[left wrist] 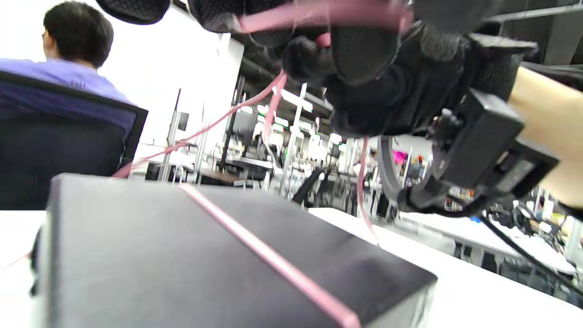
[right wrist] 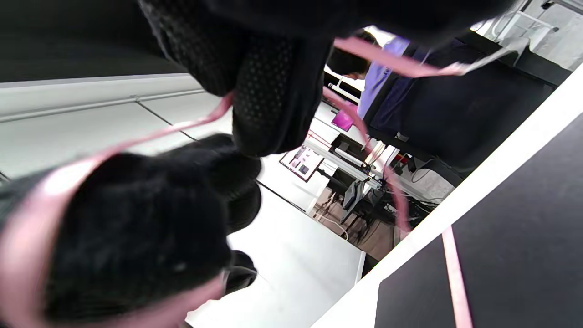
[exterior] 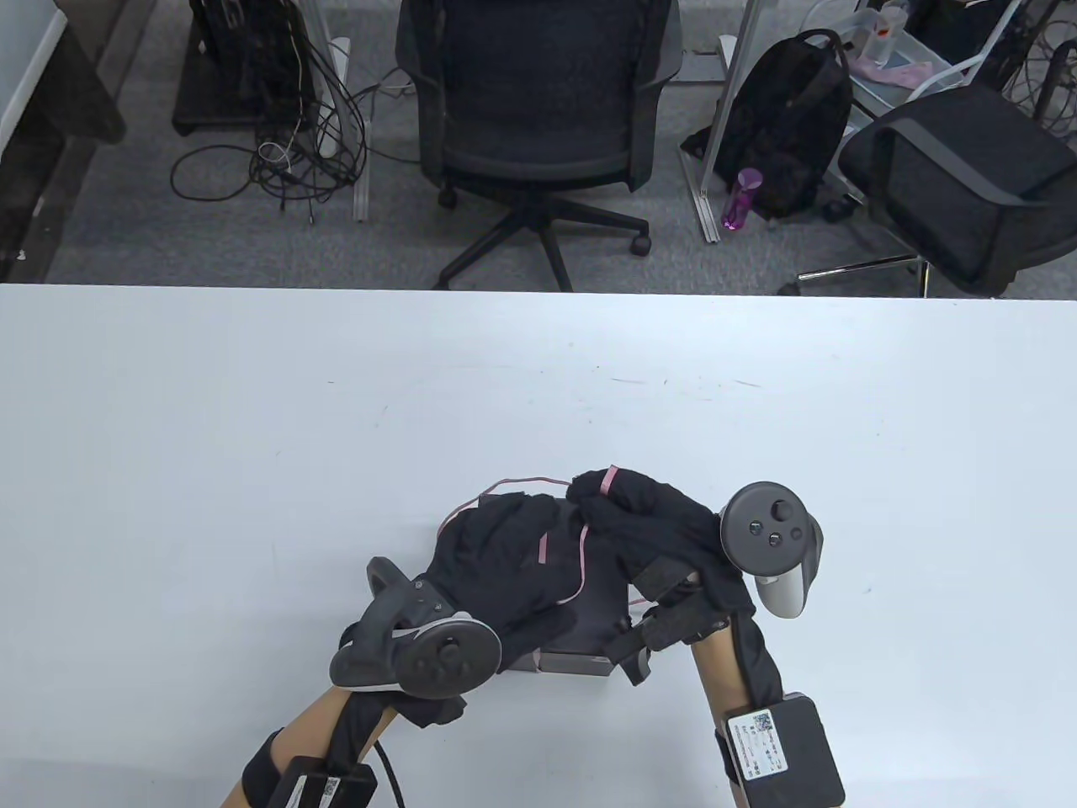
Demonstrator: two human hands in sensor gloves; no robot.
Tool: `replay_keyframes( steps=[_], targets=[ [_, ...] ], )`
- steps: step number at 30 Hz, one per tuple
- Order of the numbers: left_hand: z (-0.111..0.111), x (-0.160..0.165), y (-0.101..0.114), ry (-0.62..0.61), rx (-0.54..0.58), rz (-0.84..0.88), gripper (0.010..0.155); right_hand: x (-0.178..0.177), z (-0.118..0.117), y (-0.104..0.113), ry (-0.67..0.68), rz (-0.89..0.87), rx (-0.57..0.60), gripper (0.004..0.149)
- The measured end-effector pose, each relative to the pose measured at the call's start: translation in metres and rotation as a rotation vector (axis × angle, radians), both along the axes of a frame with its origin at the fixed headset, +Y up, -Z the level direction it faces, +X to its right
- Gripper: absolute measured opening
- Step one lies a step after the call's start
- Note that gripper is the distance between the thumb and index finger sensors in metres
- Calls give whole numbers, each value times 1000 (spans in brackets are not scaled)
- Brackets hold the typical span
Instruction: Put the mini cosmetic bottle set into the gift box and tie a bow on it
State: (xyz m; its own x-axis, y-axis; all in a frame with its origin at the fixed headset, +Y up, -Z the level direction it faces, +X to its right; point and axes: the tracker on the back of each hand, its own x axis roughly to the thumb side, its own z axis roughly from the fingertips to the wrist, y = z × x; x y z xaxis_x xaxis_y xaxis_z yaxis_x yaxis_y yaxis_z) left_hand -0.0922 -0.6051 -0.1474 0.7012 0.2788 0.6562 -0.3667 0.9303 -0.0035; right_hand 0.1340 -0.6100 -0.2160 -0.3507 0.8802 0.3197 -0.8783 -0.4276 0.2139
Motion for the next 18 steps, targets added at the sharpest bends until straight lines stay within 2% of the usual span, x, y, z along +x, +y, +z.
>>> replay_keyframes(
  steps=[2, 4, 5, 6, 7, 9, 11, 14, 18],
  targets=[
    [-17, -10, -2, 23, -44, 208, 65, 2, 1, 1, 16, -12, 2, 37],
    [-38, -18, -8, 42, -179, 474, 62, 4, 2, 2, 54, -51, 3, 36],
    [-52, -19, -14, 17, -298, 590, 61, 3, 2, 3, 80, -78, 3, 36],
    [-60, -18, -19, -8, -384, 636, 62, 3, 3, 4, 94, -93, 3, 36],
    [-72, -15, -26, -47, -495, 649, 63, 2, 3, 5, 102, -105, 6, 36],
    [-86, -8, -35, -73, -614, 581, 64, 1, 2, 7, 126, -113, 21, 36],
    [-93, -3, -39, -90, -647, 533, 65, -1, 1, 10, 157, -120, 23, 36],
    [-100, -3, -39, -52, -641, 495, 64, -2, 0, 12, 159, -118, 30, 36],
    [-109, -19, -40, 22, -610, 474, 62, -4, -4, 11, 141, -96, 26, 35]
  ],
)
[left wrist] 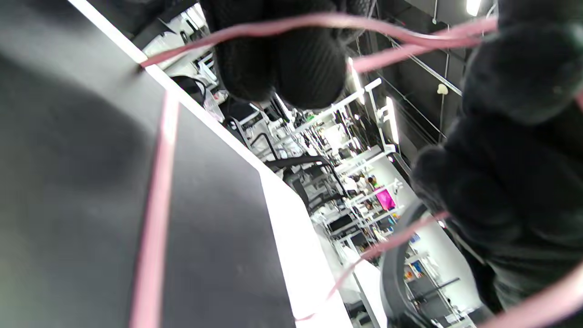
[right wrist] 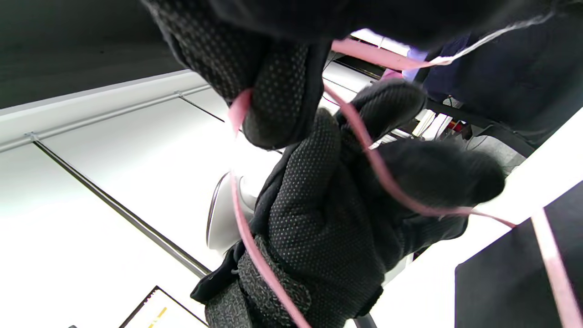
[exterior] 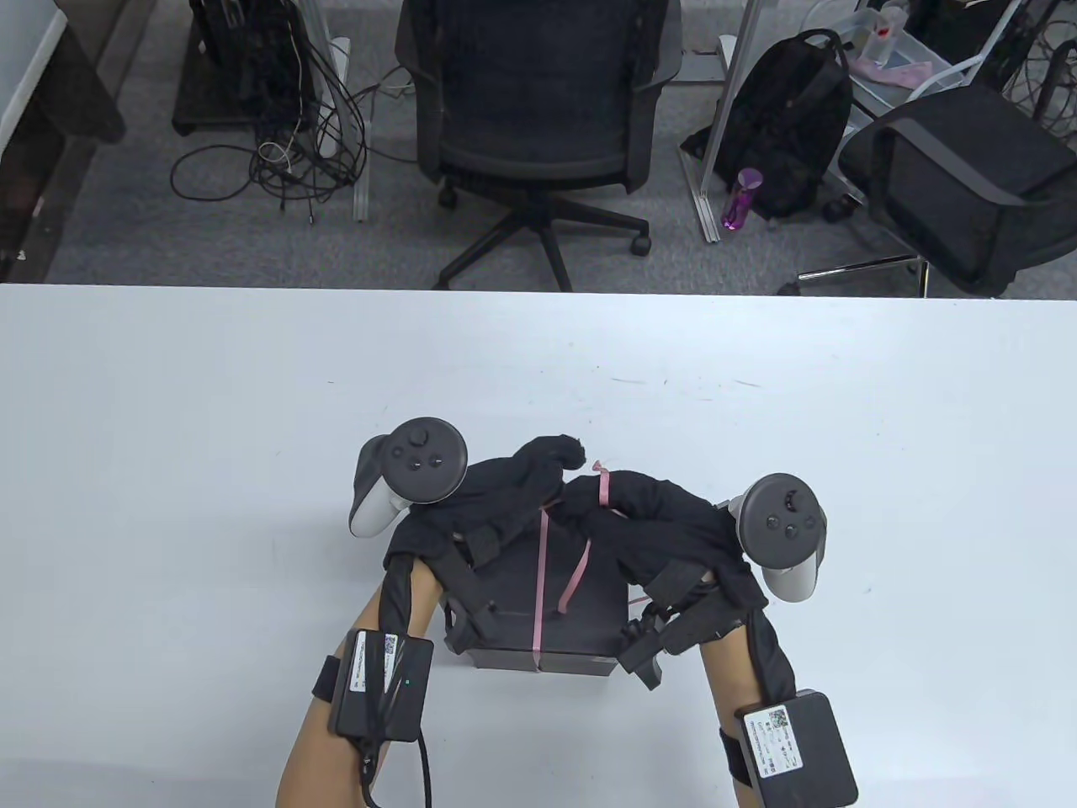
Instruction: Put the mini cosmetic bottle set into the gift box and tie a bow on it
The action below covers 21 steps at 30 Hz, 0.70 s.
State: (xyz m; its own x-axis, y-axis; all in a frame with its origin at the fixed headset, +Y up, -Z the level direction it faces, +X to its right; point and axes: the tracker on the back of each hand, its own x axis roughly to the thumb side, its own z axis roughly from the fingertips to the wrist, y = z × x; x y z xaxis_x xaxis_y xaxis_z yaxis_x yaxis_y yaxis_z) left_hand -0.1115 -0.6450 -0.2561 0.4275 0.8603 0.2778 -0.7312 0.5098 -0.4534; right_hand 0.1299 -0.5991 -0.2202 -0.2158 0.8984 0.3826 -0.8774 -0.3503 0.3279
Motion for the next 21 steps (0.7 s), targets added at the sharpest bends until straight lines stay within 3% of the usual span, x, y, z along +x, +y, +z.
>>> replay_keyframes(
  steps=[6, 10, 17, 21],
  targets=[
    [-3, -39, 1, 178, 38, -23, 59, -8, -3, -8, -32, 71, 6, 35],
    [0, -55, 3, 264, 39, -161, 53, -16, -4, -9, -52, 124, 34, 35],
    [6, -67, 7, 207, 8, -385, 47, -30, -5, -12, -56, 194, 61, 35],
    [11, -67, 8, 53, -106, -428, 47, -37, -6, -13, -65, 194, 57, 36]
  ],
)
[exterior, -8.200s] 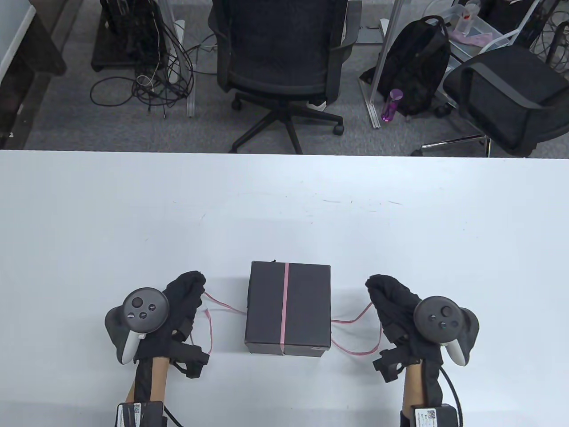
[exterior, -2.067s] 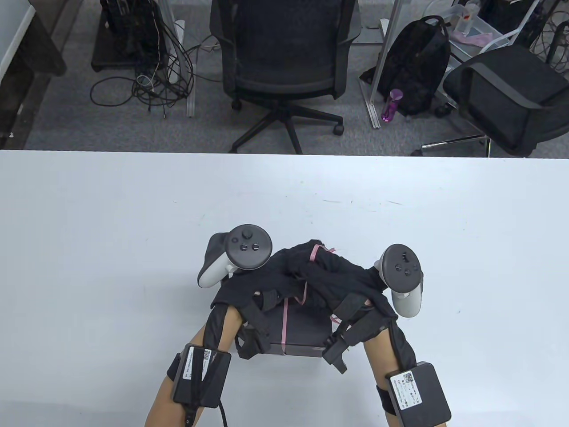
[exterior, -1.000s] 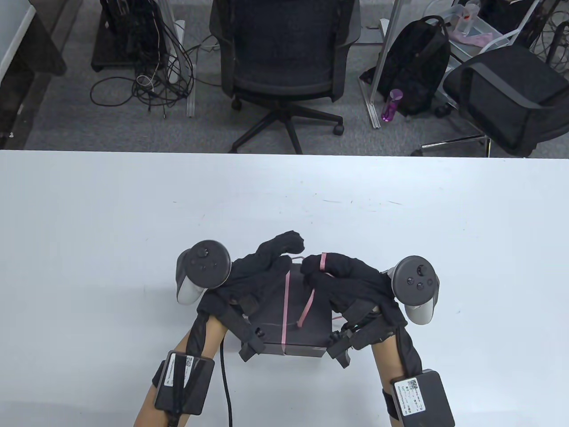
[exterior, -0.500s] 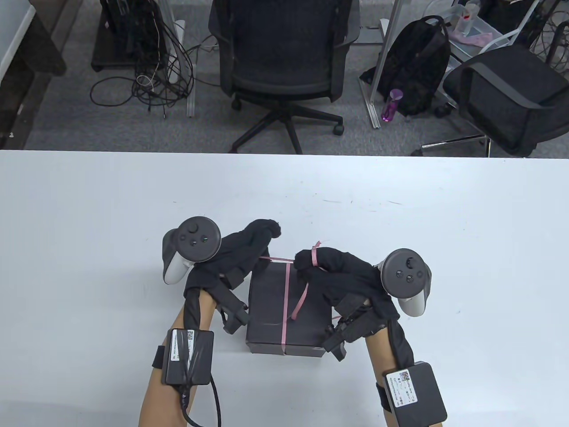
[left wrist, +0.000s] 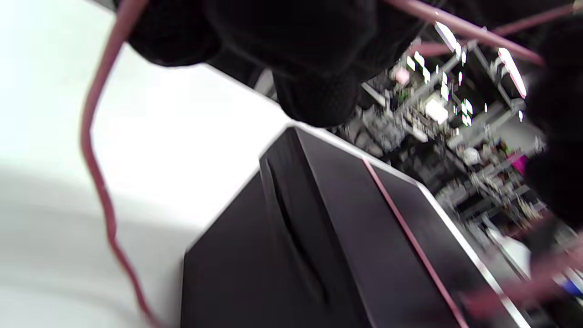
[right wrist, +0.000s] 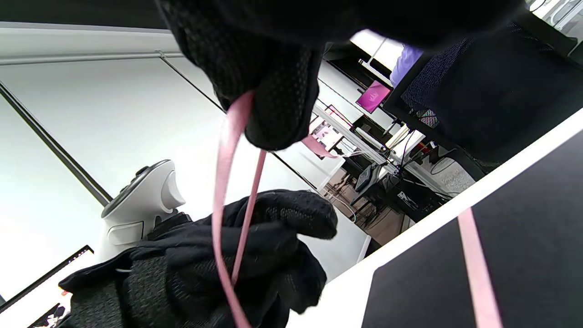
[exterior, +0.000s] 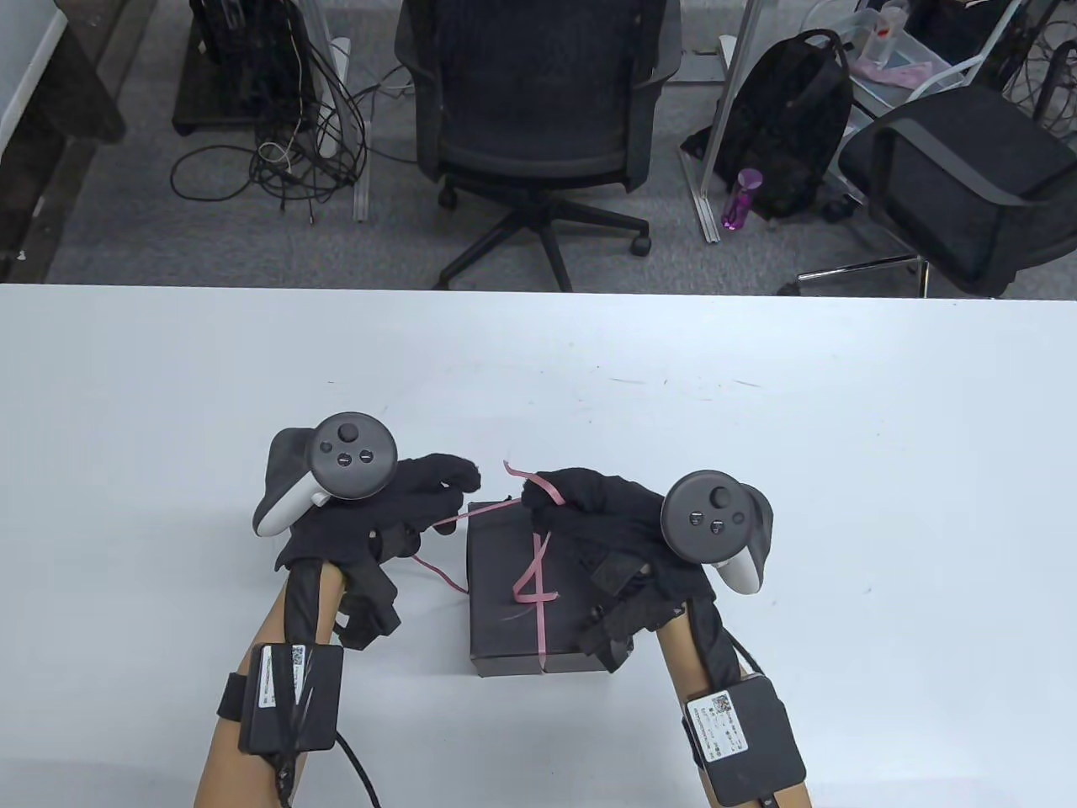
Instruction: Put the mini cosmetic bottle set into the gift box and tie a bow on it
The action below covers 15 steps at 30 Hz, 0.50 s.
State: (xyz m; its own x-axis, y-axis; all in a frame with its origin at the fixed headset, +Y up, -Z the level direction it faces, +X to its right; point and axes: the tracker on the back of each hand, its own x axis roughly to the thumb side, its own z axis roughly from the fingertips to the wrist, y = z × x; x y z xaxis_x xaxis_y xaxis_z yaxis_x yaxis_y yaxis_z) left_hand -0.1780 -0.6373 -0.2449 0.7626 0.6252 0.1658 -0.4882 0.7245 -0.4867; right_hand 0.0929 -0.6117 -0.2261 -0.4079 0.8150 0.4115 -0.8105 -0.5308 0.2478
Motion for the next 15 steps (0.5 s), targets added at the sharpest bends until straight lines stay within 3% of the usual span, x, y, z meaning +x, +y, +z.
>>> replay_keyframes(
  steps=[4, 7, 12, 15],
  targets=[
    [5, 10, -1, -151, -106, 80, 67, -5, 2, 3, 2, 10, 12, 36],
    [10, 23, -4, -242, -147, 238, 82, -10, 6, 5, -6, 40, 30, 36],
    [17, 42, -12, -245, -187, 288, 93, -11, 13, 7, -64, 32, 58, 36],
    [27, 53, -14, -218, -166, 231, 89, -10, 18, 7, -72, 14, 64, 36]
  ],
)
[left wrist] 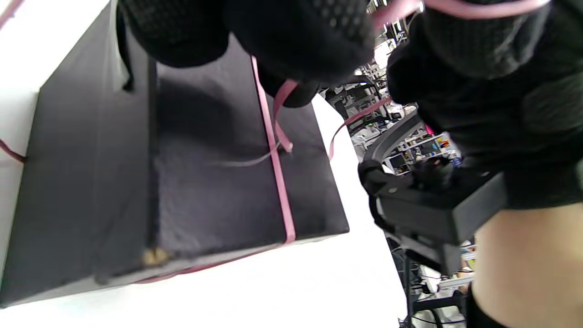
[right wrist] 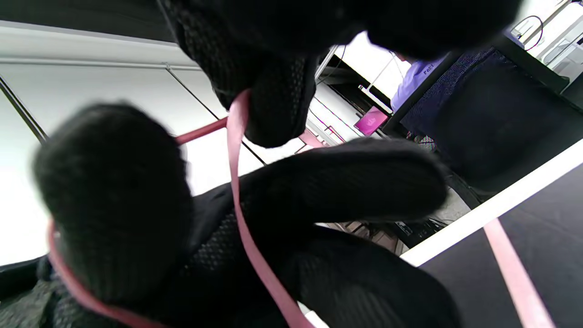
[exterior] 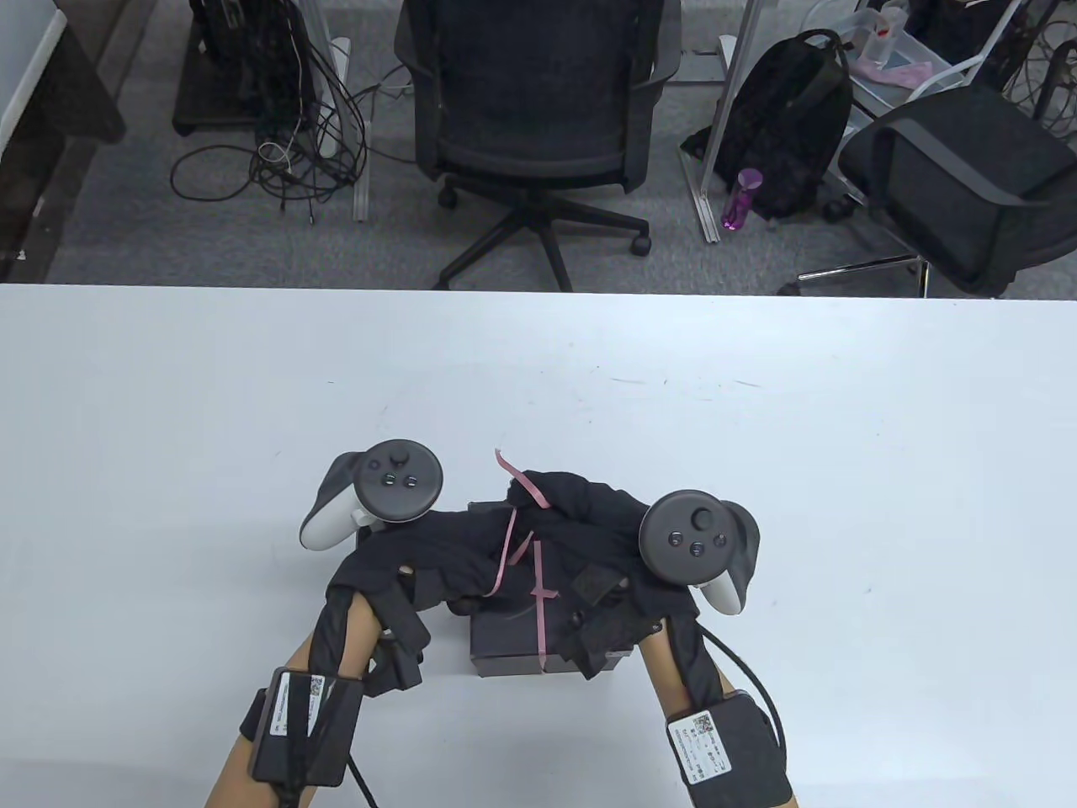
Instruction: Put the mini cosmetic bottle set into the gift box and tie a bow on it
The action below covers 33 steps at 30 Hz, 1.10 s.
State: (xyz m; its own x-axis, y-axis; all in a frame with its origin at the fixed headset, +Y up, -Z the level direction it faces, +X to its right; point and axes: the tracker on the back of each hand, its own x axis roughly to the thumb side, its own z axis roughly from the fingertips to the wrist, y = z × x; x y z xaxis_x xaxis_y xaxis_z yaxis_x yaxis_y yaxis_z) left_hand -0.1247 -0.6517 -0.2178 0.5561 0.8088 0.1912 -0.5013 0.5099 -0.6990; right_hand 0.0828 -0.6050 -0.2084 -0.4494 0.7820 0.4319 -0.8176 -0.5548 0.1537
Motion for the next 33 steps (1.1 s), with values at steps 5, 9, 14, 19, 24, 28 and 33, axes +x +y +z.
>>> replay_keyframes(
  steps=[5, 9, 14, 19, 24, 28, 33],
  targets=[
    [16, 4, 3, 166, 194, -94, 52, 9, 8, -2, -17, 9, -4, 40],
    [33, -5, 9, 281, 428, -131, 51, 30, 20, -8, -55, 70, -3, 43],
    [57, -21, 4, 388, 661, -279, 51, 65, 37, -30, -165, 63, 10, 43],
    [68, -44, -16, 526, 719, -378, 50, 99, 45, -52, -309, 88, 11, 42],
    [66, -72, -44, 662, 675, -474, 49, 129, 45, -72, -482, 195, 26, 42],
    [60, -90, -72, 710, 620, -565, 49, 145, 42, -87, -565, 348, 16, 42],
    [52, -103, -102, 710, 541, -761, 51, 157, 40, -100, -605, 500, -46, 42]
  ],
)
